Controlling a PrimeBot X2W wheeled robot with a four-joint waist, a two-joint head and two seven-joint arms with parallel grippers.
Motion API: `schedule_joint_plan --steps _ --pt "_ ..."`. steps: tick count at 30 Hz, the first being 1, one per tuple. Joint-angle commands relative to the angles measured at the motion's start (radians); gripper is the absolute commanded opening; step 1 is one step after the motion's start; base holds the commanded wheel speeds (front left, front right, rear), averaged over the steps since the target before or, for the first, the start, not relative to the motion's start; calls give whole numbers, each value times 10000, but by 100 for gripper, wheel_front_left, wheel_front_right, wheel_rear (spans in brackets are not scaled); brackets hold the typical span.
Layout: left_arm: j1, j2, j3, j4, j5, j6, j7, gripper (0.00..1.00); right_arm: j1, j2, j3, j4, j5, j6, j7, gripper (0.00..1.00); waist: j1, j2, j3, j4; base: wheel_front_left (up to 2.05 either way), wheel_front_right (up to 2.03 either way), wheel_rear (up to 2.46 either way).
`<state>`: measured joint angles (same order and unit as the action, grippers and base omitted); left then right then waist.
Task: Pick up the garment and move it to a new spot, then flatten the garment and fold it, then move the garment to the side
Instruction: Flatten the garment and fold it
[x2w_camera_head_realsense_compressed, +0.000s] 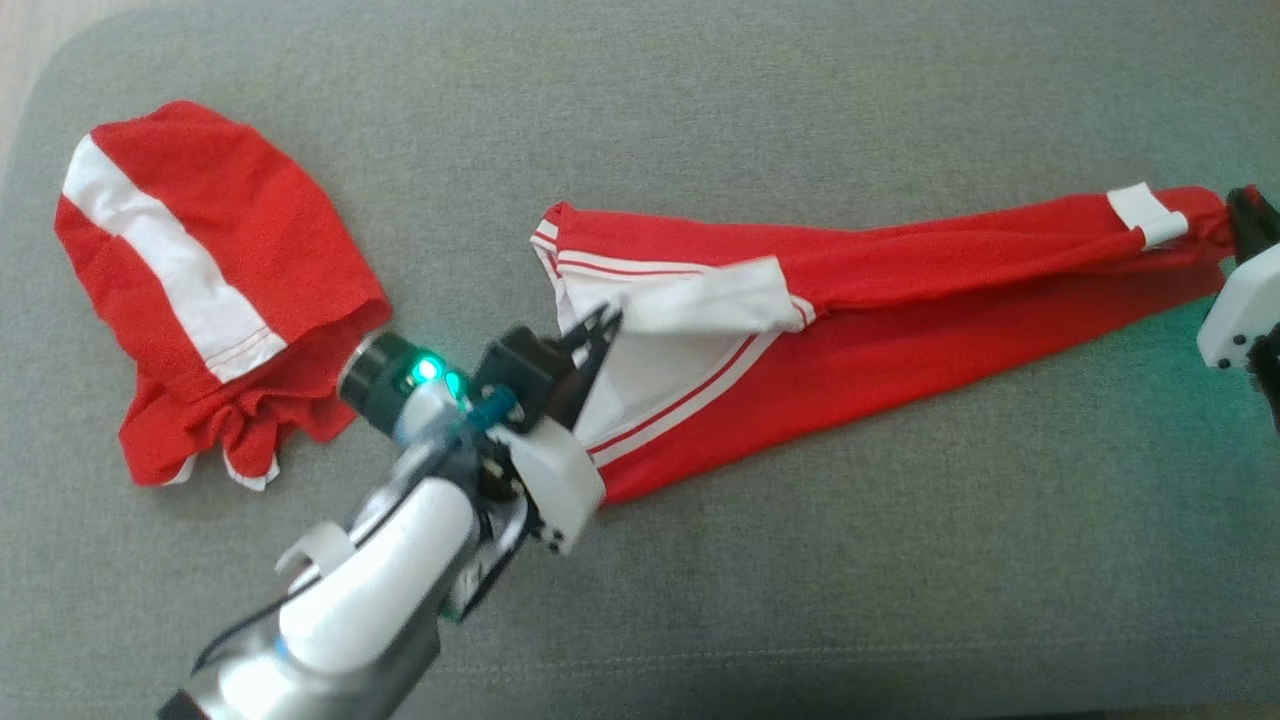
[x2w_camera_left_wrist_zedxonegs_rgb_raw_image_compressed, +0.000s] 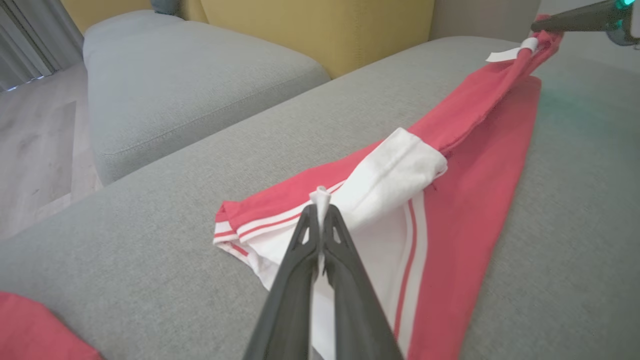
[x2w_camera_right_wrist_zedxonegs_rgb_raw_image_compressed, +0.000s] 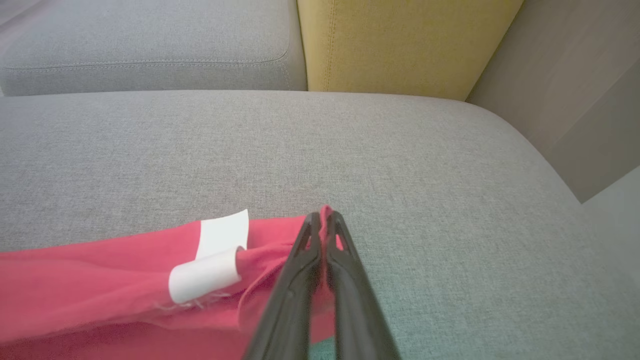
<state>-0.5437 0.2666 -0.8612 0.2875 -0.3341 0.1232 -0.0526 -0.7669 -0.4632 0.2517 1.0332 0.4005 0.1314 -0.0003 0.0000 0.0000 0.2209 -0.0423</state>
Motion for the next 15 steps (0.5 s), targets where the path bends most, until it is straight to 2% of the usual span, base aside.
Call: schedule_joint_plan --steps 1,8,9,10,11,13,15 --pt "-149 255 275 -424 67 26 49 0 -74 -312 123 -189 -41 -7 -92 0 0 0 8 24 0 0 0" --pt "498 517 -335 -1311 86 -86 748 0 -43 -349 281 275 -117 -7 -33 0 0 0 -71 22 0 0 0" --pt "573 535 -402 -1340 60 -110 836 0 -47 -339 314 318 -122 -7 -35 47 0 0 -93 3 0 0 0" --pt "630 553 -458 -1357 54 -116 897 0 -48 -306 292 394 -49 -7 29 100 0 0 -113 -20 0 0 0" --pt "690 546 -475 -1369 23 -94 922 0 -49 -290 331 436 -37 -7 84 100 0 0 -133 -44 0 0 0" --pt "773 543 -509 -1340 13 -34 936 100 -58 -280 371 470 11 -7 113 100 0 0 -195 -90 0 0 0" --pt "819 497 -420 -1284 -34 105 827 100 -82 -308 325 482 126 -7 105 100 0 0 -249 -128 0 0 0"
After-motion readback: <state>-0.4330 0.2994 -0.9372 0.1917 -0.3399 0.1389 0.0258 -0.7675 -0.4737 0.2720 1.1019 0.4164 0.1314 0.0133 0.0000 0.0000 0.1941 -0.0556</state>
